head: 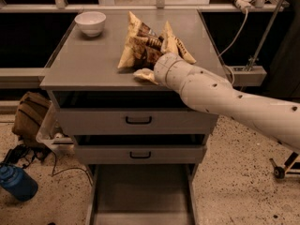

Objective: Pick brown chip bag from bottom drawer and place on counter

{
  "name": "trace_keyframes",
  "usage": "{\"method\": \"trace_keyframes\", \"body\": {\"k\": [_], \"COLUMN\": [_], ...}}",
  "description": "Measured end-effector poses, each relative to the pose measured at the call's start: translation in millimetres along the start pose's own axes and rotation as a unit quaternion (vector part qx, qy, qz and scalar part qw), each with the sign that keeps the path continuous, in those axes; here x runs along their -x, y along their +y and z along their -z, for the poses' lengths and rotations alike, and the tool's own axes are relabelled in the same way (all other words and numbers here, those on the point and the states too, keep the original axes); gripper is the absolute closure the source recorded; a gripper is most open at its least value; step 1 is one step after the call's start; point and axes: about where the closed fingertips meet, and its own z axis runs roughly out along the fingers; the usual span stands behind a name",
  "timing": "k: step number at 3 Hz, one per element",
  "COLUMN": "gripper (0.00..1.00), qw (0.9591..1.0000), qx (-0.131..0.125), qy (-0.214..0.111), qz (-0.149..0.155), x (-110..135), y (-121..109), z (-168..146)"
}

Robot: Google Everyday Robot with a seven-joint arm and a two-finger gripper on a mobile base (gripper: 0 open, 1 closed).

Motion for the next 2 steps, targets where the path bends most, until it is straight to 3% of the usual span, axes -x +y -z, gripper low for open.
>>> {"method": "trace_keyframes", "body": {"k": [2], "gripper": [0.0], "qw": [1.0], "qx": [0.0], "qy": [0.0], "qz": [0.0], "x": [4.1], "y": [-4.2], "z": [1.0]}}
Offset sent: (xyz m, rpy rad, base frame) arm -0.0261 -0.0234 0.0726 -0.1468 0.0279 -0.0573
